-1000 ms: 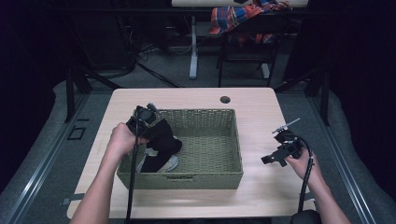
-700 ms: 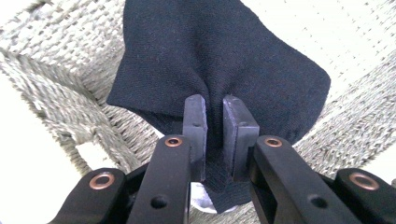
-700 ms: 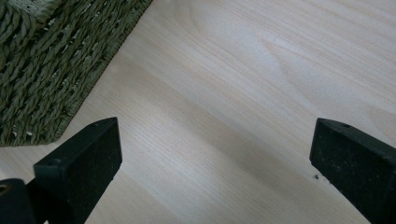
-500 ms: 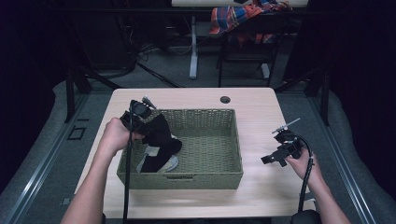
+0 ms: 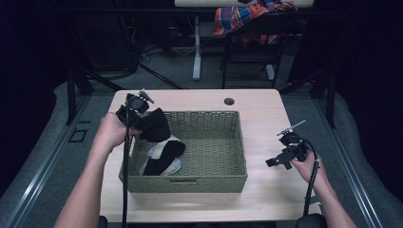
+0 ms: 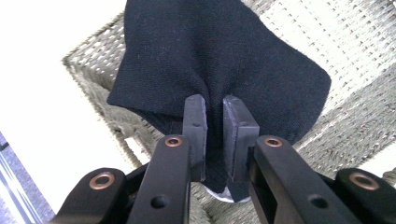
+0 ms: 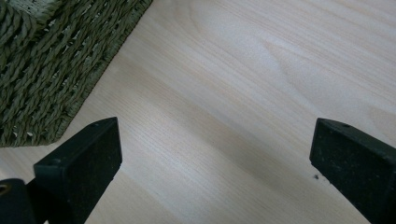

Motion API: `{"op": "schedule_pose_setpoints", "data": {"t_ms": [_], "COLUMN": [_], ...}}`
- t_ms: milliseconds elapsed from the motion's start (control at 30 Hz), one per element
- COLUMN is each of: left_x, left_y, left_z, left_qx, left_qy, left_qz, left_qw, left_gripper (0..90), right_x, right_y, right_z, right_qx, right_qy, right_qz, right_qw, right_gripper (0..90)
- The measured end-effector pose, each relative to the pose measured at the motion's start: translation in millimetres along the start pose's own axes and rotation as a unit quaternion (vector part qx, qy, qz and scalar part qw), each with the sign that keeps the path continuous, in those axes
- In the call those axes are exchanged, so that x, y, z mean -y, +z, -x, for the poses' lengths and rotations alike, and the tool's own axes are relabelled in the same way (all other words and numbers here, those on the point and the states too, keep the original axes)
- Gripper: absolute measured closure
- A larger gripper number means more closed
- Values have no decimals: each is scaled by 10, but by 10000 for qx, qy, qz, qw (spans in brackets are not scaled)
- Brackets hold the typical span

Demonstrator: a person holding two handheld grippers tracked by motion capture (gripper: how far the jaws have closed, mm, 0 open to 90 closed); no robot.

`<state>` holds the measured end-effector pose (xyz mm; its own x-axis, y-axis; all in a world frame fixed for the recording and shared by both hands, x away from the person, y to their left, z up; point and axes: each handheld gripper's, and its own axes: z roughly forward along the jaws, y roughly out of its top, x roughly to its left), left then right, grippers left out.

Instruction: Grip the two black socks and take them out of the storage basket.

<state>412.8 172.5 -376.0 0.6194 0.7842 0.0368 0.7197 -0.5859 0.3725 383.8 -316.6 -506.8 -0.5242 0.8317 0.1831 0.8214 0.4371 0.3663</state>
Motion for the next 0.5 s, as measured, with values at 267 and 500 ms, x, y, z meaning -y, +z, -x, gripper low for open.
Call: {"op": "schedule_pose_setpoints", "data": {"t_ms": [267,500], "left_x": [14,123], "left_y": [-103,-201], "left_z": [-86,-197], "left_qx": [-165,-291], "left_qy": [-72,-254], "left_qz": [14,74], "left_qw": [9998,9992], "left_gripper": [812,812], "right_x": [-3,-1], "right_y": [-3,3], "right_z": [7,3], "right_qx": [-15,-24], "right_qy": [-40,-21], "right_qz": [-45,-1], "right_qw": [10000,10000], "right_gripper": [20,20]}}
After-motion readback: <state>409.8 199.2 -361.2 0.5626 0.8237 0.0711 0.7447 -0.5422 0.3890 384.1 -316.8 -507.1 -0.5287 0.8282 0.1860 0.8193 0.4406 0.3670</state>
